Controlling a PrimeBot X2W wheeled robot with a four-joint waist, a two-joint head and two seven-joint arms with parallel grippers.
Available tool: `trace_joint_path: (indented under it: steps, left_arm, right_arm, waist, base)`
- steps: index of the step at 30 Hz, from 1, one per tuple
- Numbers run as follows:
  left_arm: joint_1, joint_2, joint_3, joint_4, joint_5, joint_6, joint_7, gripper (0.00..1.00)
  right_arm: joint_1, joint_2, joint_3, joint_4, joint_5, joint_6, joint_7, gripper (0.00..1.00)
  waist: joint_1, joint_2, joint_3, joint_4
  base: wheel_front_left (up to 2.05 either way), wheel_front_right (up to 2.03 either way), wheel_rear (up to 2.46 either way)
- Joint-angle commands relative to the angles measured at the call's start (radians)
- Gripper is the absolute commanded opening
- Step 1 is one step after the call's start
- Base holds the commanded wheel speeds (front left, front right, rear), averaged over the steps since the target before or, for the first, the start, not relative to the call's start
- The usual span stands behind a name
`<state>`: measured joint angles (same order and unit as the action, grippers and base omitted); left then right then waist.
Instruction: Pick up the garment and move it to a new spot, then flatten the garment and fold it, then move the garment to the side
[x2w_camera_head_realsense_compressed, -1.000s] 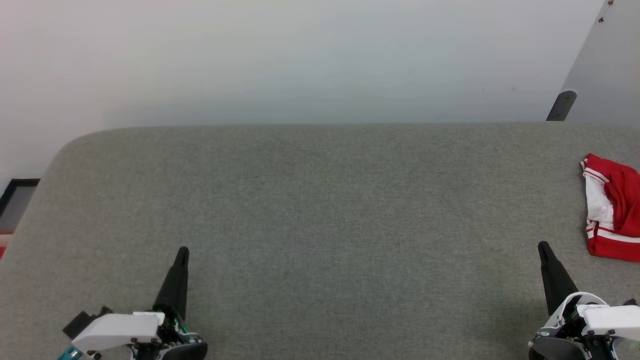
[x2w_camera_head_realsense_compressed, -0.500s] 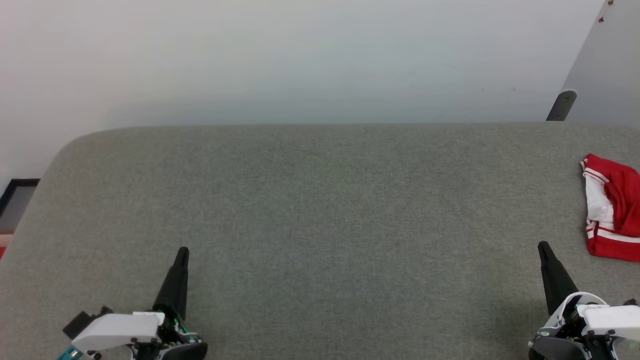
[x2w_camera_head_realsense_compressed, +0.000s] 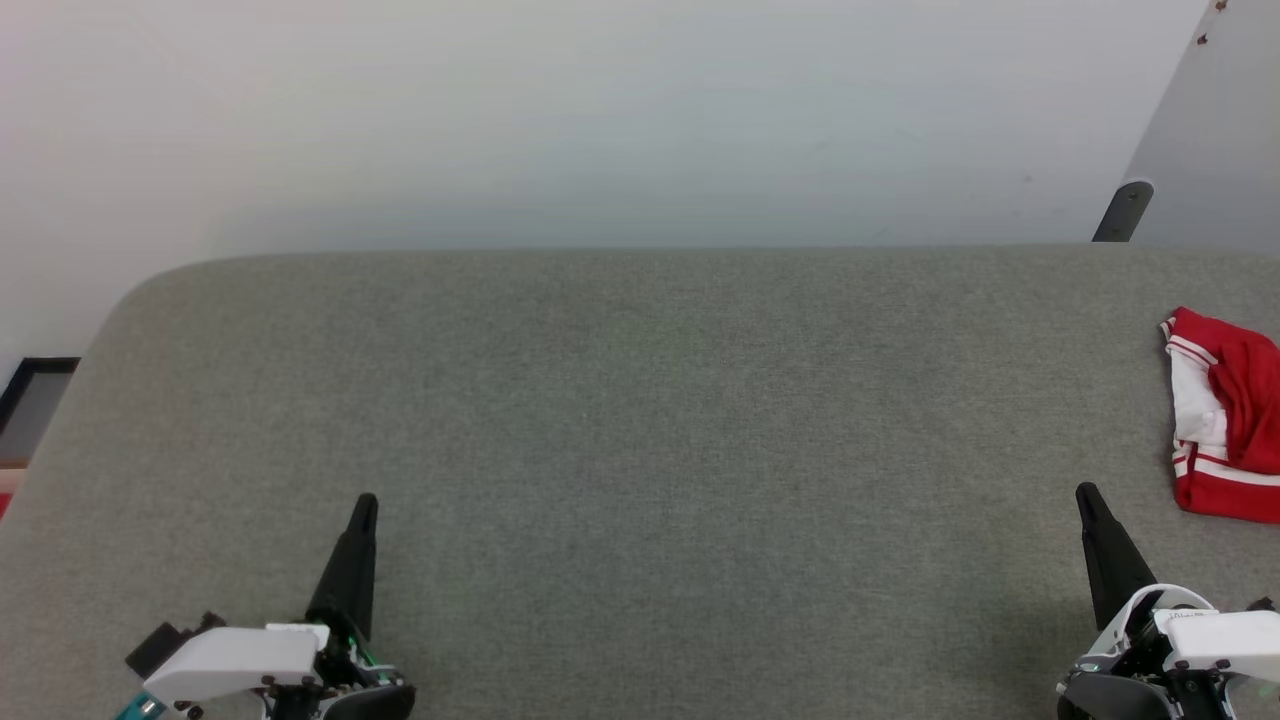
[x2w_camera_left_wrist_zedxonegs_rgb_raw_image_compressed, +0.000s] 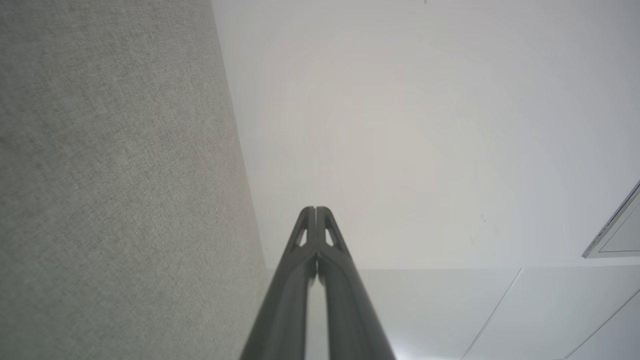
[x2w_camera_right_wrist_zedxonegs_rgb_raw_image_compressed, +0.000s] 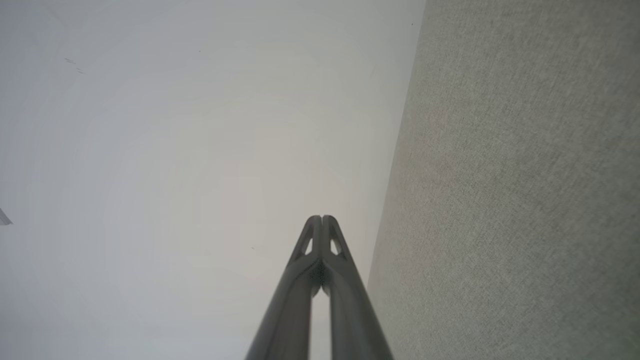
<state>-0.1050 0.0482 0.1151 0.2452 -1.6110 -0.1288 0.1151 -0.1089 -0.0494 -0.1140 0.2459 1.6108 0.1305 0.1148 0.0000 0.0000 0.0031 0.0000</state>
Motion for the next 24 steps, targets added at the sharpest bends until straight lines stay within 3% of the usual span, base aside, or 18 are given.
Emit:
trace_joint_path:
  steps: [1,24]
  left_arm:
    - [-0.01,0.0,0.002,0.001,-0.002,-0.004,0.003,0.0]
    - [-0.009,0.0,0.002,0.0,-0.002,-0.004,0.003,0.0]
  right_arm:
    - [-0.003,-0.002,0.0,0.0,0.004,0.0,0.002,0.0]
    - [-0.003,-0.002,0.0,0.0,0.004,0.0,0.002,0.0]
  waist:
    - [0.0,0.0,0.0,0.0]
    - [0.0,0.0,0.0,0.0]
  base:
    - [0.0,0.0,0.0]
    - [0.0,0.0,0.0]
